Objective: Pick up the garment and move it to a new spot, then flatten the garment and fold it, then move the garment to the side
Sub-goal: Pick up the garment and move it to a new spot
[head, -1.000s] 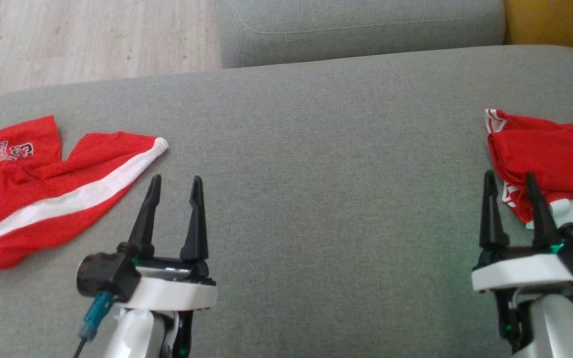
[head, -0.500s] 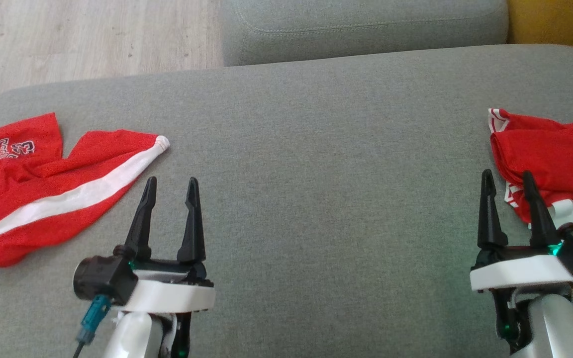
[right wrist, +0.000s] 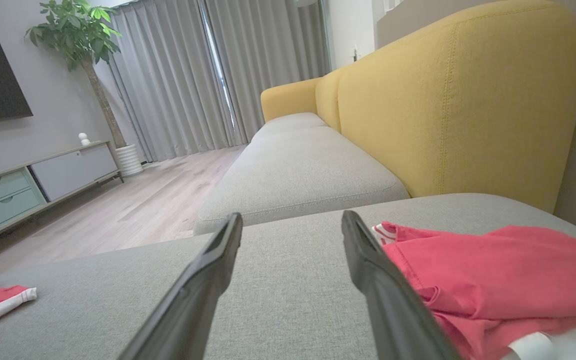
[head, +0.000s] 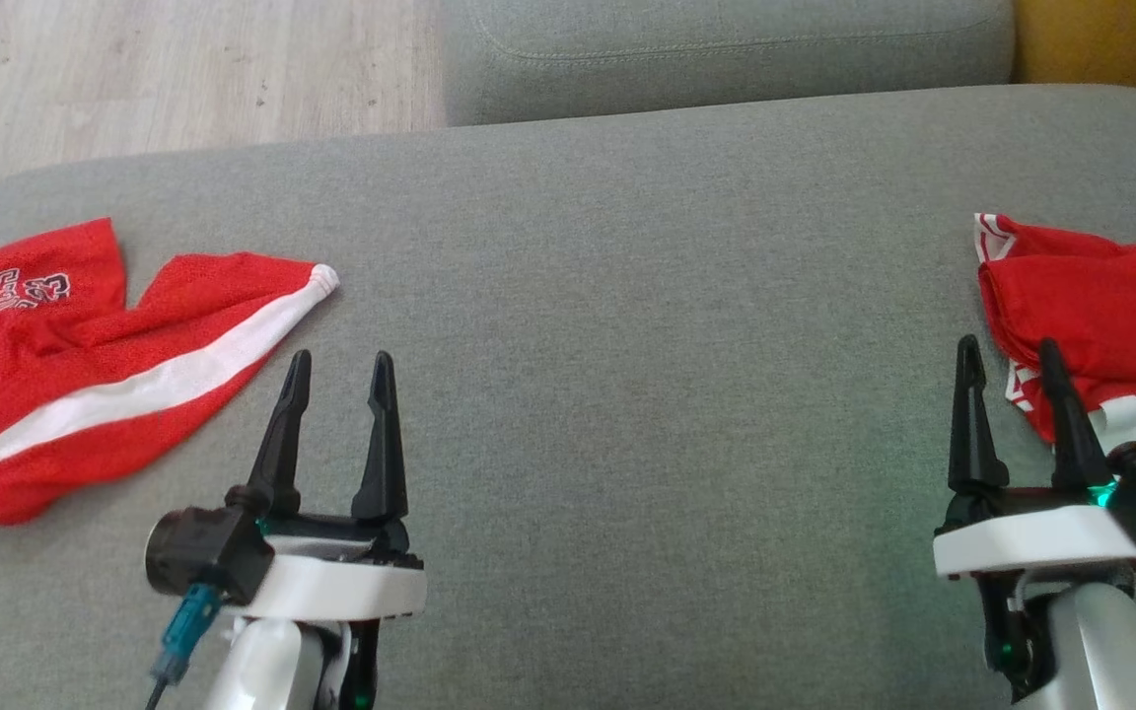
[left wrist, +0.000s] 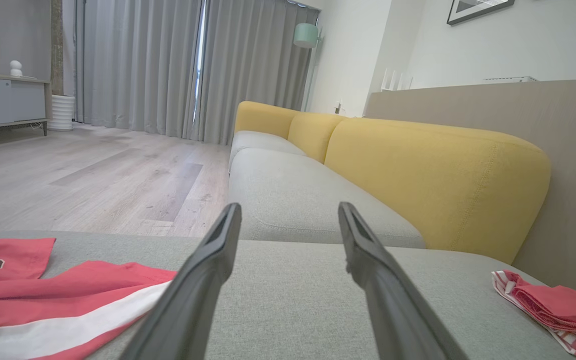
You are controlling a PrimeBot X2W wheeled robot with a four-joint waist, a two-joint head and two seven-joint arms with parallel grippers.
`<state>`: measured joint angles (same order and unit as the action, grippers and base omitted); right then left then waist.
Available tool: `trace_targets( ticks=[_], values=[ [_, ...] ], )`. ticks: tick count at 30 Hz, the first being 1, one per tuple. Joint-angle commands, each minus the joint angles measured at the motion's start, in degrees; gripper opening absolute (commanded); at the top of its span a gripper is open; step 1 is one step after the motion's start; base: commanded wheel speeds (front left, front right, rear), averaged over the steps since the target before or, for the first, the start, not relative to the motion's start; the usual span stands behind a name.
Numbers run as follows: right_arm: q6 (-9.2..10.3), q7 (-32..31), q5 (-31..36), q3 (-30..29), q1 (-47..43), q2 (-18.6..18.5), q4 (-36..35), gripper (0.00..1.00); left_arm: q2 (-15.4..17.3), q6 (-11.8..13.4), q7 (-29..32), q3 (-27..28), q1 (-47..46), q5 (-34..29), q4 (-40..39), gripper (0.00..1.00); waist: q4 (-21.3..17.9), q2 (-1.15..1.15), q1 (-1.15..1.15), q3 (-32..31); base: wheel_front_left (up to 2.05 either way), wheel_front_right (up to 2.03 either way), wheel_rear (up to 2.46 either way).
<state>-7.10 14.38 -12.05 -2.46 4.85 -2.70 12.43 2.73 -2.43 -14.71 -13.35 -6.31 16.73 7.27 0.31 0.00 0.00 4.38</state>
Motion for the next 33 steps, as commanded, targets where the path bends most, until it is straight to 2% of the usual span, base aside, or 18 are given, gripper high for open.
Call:
trace_targets(
  ticks=[1, 10, 25, 33],
  values=[
    [-0.39, 0.62, -0.13, 1.2, 1.39, -0.18, -2.16, 1.0, 0.15, 0.31, -0.29, 1.47, -1.63, -0.25, -1.71, 1.0, 0.08, 0.0, 0.0, 0.0, 0.0, 0.0, 0.0],
    [-0.39, 0.62, 0.08, 3.17, 1.21, -0.18, -1.96, 1.0, 0.15, 0.48, -0.29, 1.3, -1.83, -0.08, -1.36, 1.0, 2.9, 0.0, 0.0, -0.36, 0.0, 0.0, 0.0],
    [-0.39, 0.62, -0.79, 8.02, -0.18, -0.18, -1.47, 1.0, 0.15, 1.55, -0.29, 3.14, -0.41, -1.26, -0.98, 1.0, 15.96, 0.0, 0.0, -2.2, 0.0, 0.0, 0.0],
    [-0.39, 0.62, -1.53, 9.36, -0.69, -0.18, -1.04, 1.0, 0.15, 1.45, -0.29, 3.95, 0.51, -1.73, -0.87, 1.0, 20.56, 0.0, 0.0, -2.84, 0.0, 0.0, 0.0]
  ],
)
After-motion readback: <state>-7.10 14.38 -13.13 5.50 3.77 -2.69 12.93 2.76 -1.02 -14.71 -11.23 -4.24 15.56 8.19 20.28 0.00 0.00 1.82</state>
